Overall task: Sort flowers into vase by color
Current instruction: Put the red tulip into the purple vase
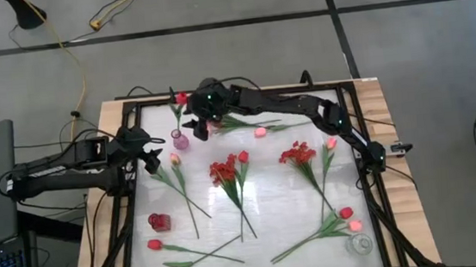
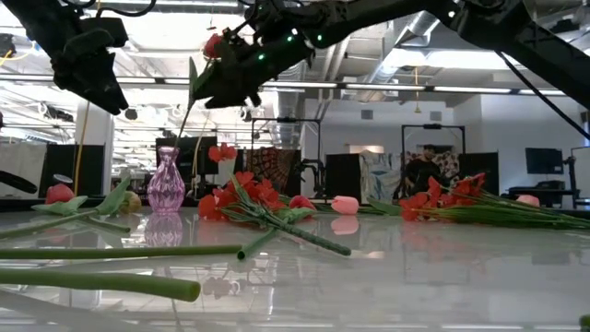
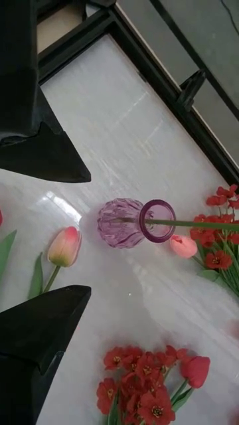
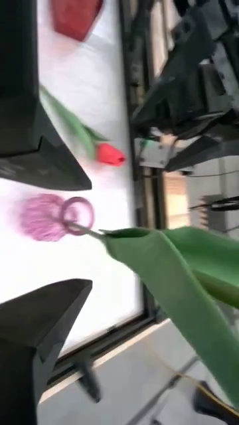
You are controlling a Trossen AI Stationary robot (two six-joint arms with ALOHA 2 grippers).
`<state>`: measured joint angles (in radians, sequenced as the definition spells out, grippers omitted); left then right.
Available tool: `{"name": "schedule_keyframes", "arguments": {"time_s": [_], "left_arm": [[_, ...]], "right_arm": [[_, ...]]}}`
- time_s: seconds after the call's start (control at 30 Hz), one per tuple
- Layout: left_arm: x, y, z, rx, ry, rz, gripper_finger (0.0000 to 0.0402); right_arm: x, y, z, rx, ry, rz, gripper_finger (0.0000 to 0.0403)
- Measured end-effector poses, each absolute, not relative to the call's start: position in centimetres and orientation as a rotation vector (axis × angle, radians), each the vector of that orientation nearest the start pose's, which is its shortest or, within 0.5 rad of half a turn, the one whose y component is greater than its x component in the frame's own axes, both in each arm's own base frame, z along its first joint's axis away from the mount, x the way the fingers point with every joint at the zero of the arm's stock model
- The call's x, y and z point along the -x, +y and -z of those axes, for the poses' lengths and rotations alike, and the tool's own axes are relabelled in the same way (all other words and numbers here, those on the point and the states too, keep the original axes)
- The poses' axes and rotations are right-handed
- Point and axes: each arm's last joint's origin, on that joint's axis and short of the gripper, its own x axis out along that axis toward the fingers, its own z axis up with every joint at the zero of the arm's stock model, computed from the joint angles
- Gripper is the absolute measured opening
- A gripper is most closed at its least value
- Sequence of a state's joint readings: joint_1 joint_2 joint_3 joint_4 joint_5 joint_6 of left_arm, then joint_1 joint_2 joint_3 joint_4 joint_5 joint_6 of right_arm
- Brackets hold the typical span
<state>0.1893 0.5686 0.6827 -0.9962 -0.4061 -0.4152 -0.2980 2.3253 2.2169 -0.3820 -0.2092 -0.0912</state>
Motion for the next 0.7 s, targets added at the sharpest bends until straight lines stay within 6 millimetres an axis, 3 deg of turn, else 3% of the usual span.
{"name": "schedule_keyframes", "arguments": {"time_s": [0.27,0.53,0.7], "left_arm": [[-9.1,2.8,-26.0,0.291,0.766,-0.702,0.0254],[-9.2,2.7,-26.0,0.315,0.78,-0.64,0.0254],[-9.4,2.6,-26.3,0.34,0.781,-0.594,0.0254]], "right_arm": [[-48.8,-15.7,-29.5,-0.057,0.756,0.045,0.0281],[-45.8,-16.2,-28.7,-0.154,1.023,0.045,0.0281],[-44.4,-15.3,-28.0,-0.218,1.199,0.028,0.0281]]}}
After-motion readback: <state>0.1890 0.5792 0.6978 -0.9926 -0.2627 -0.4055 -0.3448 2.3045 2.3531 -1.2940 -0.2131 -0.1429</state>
